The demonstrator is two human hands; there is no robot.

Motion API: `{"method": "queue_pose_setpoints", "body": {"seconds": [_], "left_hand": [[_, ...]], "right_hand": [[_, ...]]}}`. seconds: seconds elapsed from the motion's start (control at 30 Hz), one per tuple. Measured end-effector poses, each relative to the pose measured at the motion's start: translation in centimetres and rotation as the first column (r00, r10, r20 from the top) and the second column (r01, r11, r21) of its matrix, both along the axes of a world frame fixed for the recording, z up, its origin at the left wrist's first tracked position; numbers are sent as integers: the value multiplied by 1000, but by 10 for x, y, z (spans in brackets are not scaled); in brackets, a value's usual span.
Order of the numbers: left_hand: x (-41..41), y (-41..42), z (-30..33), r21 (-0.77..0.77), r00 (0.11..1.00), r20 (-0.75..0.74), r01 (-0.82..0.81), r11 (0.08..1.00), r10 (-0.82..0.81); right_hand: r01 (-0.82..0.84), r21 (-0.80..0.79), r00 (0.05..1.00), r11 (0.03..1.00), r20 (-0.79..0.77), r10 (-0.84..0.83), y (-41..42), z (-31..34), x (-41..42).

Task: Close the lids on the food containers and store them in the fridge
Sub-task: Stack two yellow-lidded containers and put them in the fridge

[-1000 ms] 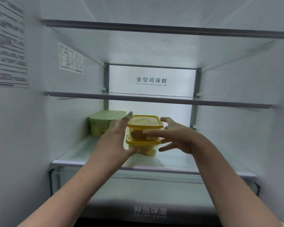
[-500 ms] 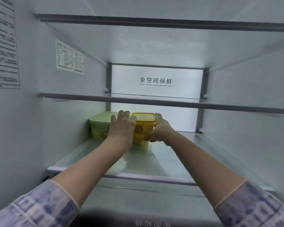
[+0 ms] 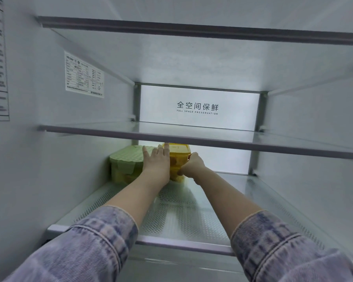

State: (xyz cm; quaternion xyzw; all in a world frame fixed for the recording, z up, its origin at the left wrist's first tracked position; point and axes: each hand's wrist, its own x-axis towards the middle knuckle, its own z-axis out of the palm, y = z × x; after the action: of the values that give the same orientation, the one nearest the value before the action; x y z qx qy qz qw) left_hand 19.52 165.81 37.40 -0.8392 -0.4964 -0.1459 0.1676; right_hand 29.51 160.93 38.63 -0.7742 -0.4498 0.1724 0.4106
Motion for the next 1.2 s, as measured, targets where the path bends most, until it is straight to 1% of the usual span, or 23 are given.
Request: {"method": "queue_pose_setpoints", "body": {"seconds": [0.1, 0.17, 0.3, 0.4, 0.5, 0.6, 0.7, 0.8, 0.93, 0.97, 1.07, 1.2], "left_hand": [[0, -1, 5, -23, 999, -41, -22, 999, 21], [-1, -2, 5, -20, 999, -42, -16, 1000, 15], [-11, -10, 4, 70, 999, 10, 49, 996, -49], [-25, -25, 7, 121, 982, 117, 132, 984, -146], [-39, -47, 10, 201, 942, 217, 214, 956, -257], [-50, -77, 9, 221, 857, 364, 300, 928, -364], [-59, -109, 2, 180, 763, 472, 408, 895, -442], [-64, -137, -11, 143, 678, 556, 492, 859, -481], [-66, -172, -20, 135, 536, 685, 573, 809, -494], [-65, -185, -21, 126, 503, 708, 601, 790, -496], [-57, -230, -23, 104, 447, 715, 692, 715, -537], [-46, -285, -18, 107, 363, 737, 771, 628, -570]], "right_hand": [[-48, -44, 999, 998, 18, 49, 0, -1, -3], [-70, -61, 997, 996, 15, 71, -2, -4, -3], [-37, -53, 998, 998, 55, 40, -17, -6, -2], [-55, -16, 992, 998, 110, 56, -37, -6, -6], [-101, 32, 973, 994, 212, 92, -63, -5, -16], [-99, 85, 952, 991, 298, 69, -90, -6, -27], [-38, 207, 945, 978, 327, -32, -121, -12, -38], [31, 325, 914, 945, 374, -159, -154, -18, -47], [97, 432, 890, 897, 366, -272, -207, -21, -57], [116, 458, 883, 881, 359, -302, -224, -21, -59], [183, 524, 870, 832, 307, -385, -285, -26, -64], [265, 540, 844, 799, 270, -463, -360, -33, -68]]}}
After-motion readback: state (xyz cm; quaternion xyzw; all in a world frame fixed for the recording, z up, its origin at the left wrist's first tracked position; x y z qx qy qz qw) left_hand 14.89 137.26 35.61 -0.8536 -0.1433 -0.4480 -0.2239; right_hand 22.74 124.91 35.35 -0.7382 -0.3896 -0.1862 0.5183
